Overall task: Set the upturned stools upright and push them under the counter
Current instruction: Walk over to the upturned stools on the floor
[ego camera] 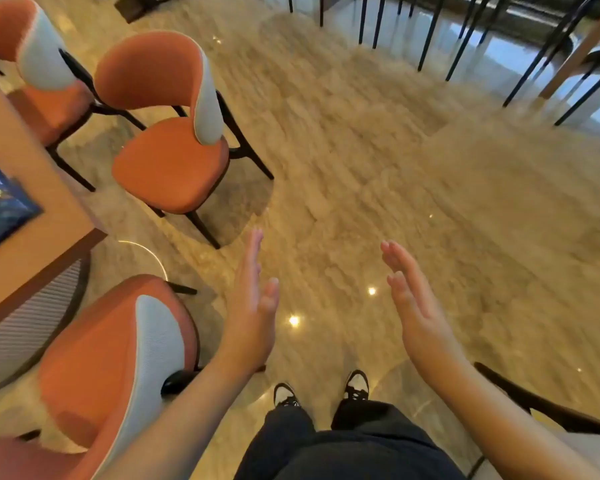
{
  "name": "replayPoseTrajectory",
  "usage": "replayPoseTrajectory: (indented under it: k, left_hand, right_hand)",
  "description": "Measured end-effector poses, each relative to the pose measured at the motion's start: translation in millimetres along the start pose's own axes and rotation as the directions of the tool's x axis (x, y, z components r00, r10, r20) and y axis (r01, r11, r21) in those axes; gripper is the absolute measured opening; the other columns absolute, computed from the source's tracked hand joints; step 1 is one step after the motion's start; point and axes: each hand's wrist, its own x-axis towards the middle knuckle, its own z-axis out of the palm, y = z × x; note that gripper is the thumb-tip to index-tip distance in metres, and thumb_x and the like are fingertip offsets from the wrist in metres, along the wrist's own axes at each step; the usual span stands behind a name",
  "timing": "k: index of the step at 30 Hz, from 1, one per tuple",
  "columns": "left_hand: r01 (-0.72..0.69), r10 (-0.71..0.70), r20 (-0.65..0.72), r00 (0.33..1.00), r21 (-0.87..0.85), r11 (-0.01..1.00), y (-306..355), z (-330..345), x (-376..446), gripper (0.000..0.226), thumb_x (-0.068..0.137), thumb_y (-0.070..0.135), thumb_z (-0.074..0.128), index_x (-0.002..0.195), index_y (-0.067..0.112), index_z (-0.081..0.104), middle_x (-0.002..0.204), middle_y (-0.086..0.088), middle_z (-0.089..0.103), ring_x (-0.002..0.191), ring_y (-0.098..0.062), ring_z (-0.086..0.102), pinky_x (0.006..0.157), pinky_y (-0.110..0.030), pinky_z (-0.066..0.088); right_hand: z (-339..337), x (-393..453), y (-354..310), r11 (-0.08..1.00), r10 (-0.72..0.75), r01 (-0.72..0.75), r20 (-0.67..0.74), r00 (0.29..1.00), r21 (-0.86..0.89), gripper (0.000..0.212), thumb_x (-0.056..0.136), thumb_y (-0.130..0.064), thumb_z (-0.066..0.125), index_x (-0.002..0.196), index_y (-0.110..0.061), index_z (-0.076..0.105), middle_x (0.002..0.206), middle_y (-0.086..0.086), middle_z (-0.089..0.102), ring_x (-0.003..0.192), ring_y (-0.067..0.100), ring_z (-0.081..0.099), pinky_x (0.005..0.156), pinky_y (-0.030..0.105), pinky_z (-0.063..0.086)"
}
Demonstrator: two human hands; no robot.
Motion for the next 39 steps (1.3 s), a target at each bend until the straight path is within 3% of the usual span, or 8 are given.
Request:
replayPoseTrajectory:
  k: [5, 12, 18, 20, 25, 28, 34, 39]
  left_hand:
    - [0.046, -0.041, 0.108, 0.993, -0.051, 0.998, 5, 14, 4, 0.069, 0.079, 0.088, 0.037, 0.143, 0.067, 0.022, 0.161, 0.025, 0.022, 0.148, 0.000, 0.021, 0.117, -0.037, 0.021]
    - [0.052, -0.051, 0.116, 0.992, -0.011, 0.999, 6, -2, 76, 0.073, 0.078, 0.088, 0.041, 0.145, 0.064, 0.024, 0.160, 0.024, 0.026, 0.146, 0.000, 0.025, 0.117, -0.038, 0.024]
    - [-0.009, 0.010, 0.062, 0.998, -0.001, 1.000, 2, -35, 205, 0.100, 0.066, 0.094, 0.044, 0.147, 0.039, 0.022, 0.158, 0.012, 0.031, 0.147, -0.009, 0.028, 0.120, -0.050, 0.026]
    - [-0.025, 0.025, 0.058, 0.998, -0.008, 1.000, 3, -47, 253, 0.094, 0.068, 0.091, 0.047, 0.143, 0.040, 0.024, 0.158, 0.005, 0.031, 0.147, -0.013, 0.029, 0.119, -0.049, 0.026]
    - [-0.070, 0.073, 0.070, 0.995, -0.041, 0.997, 11, -77, 362, 0.059, 0.087, 0.055, 0.047, 0.144, 0.055, 0.030, 0.159, 0.015, 0.033, 0.146, -0.005, 0.029, 0.119, -0.046, 0.027]
    - [-0.102, 0.105, 0.093, 0.990, -0.035, 0.994, 17, -89, 424, 0.057, 0.088, 0.048, 0.047, 0.140, 0.064, 0.031, 0.158, 0.018, 0.033, 0.147, -0.005, 0.028, 0.119, -0.047, 0.026]
    - [-0.131, 0.133, 0.083, 0.988, -0.031, 0.991, 22, -108, 532, 0.058, 0.091, 0.049, 0.049, 0.143, 0.063, 0.028, 0.158, 0.023, 0.031, 0.147, -0.002, 0.025, 0.120, -0.049, 0.022]
    - [-0.160, 0.161, -0.011, 0.987, 0.043, 0.986, 24, -111, 631, 0.059, 0.093, 0.045, 0.047, 0.149, 0.051, 0.027, 0.158, 0.021, 0.033, 0.147, -0.002, 0.027, 0.119, -0.041, 0.024]
  right_hand:
    - [-11, 18, -5, 1.000, 0.012, -0.012, 0.061, 0.998, -0.006, 0.049, 0.094, -0.046, 0.042, 0.142, -0.043, 0.035, 0.148, -0.024, 0.041, 0.136, -0.008, 0.035, 0.109, 0.015, 0.029]
    - [-9, 91, -19, 0.999, -0.026, 0.027, 0.025, 0.999, -0.034, 0.050, 0.095, -0.044, 0.042, 0.144, -0.039, 0.037, 0.146, -0.024, 0.043, 0.135, -0.007, 0.036, 0.110, 0.023, 0.031]
    - [12, 206, -38, 0.997, -0.062, 0.062, 0.011, 0.998, -0.051, 0.051, 0.095, -0.048, 0.043, 0.145, -0.038, 0.039, 0.143, -0.026, 0.046, 0.127, -0.011, 0.043, 0.093, 0.005, 0.038]
    - [25, 249, -46, 0.997, -0.059, 0.059, 0.011, 0.998, -0.052, 0.050, 0.095, -0.048, 0.044, 0.144, -0.038, 0.041, 0.140, -0.027, 0.048, 0.124, -0.012, 0.046, 0.089, 0.003, 0.038]
    - [53, 350, -81, 0.991, -0.106, 0.107, 0.015, 0.994, -0.082, 0.050, 0.095, -0.055, 0.044, 0.142, -0.042, 0.042, 0.136, -0.031, 0.049, 0.125, -0.010, 0.046, 0.092, 0.004, 0.038]
    - [61, 400, -102, 0.989, -0.133, 0.133, 0.010, 0.991, -0.066, 0.050, 0.095, -0.053, 0.042, 0.143, -0.039, 0.042, 0.138, -0.029, 0.049, 0.130, -0.005, 0.044, 0.101, 0.013, 0.039]
    - [67, 507, -133, 0.983, -0.177, 0.178, 0.031, 0.984, -0.049, 0.049, 0.098, -0.042, 0.042, 0.145, -0.028, 0.040, 0.142, -0.018, 0.050, 0.130, 0.004, 0.048, 0.108, 0.038, 0.042]
    - [64, 619, -151, 0.973, -0.218, 0.223, 0.086, 0.972, -0.052, 0.050, 0.098, -0.046, 0.040, 0.145, -0.029, 0.041, 0.141, -0.019, 0.051, 0.130, 0.002, 0.048, 0.108, 0.036, 0.041]
